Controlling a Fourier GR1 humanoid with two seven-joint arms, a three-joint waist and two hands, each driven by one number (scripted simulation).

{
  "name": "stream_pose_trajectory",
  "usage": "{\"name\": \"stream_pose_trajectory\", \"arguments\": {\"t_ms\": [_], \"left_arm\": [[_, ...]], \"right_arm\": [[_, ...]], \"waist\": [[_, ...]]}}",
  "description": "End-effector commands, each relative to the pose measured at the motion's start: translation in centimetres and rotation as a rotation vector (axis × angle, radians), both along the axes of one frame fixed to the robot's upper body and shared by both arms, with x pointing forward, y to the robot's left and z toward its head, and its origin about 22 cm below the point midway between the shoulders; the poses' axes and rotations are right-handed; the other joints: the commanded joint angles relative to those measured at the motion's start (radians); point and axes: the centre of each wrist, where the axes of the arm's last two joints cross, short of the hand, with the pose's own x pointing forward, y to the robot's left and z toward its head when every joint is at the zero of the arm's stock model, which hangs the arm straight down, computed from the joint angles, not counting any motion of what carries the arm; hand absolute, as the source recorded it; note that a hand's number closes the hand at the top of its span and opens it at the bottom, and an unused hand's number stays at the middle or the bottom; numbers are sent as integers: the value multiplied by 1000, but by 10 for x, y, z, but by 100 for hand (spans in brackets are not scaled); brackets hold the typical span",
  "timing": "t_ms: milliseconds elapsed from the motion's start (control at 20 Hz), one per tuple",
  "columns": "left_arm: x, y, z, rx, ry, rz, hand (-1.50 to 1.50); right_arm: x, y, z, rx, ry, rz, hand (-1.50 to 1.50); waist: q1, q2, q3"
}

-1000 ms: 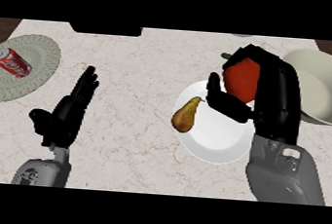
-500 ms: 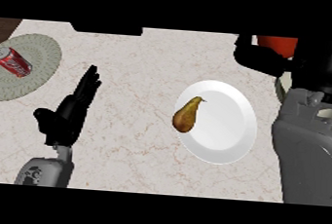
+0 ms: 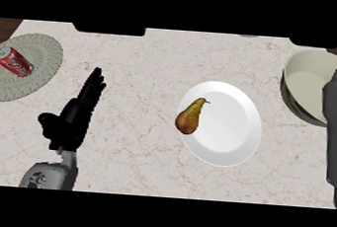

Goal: Pick the bell pepper from the plate and place it in the bowl

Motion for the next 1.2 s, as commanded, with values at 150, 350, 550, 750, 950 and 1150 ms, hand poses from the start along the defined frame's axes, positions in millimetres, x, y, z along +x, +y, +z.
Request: {"name": "stream_pose_trajectory", "arguments": {"t_ms": [150,350,550,750,950,1150], "left_arm": [[15,-2,3,3,8,-11,0],[-4,-8,2,2,-1,-4,0],[21,26,11,-12,-5,-1,0],[-4,2,-13,1,0,-21,0],[3,-7,6,10,-8,-16,0],[-5,-8,-8,-1,-10,-5,0]], "right_arm": [[31,-39,-34,-137,89,-99,150],[36,-97,-68,-127,95,-160,150],[39,-130,-88,-152,118,-179,150],[42,-157,-112,-127,156,-208,150],[30,-189,-148,-36,257,-157,150],[32,-191,-159,121,316,-90,-150]], "waist": [[0,2,0],[7,3,1],[3,4,1],[9,4,1],[14,7,2],[15,6,2]]}}
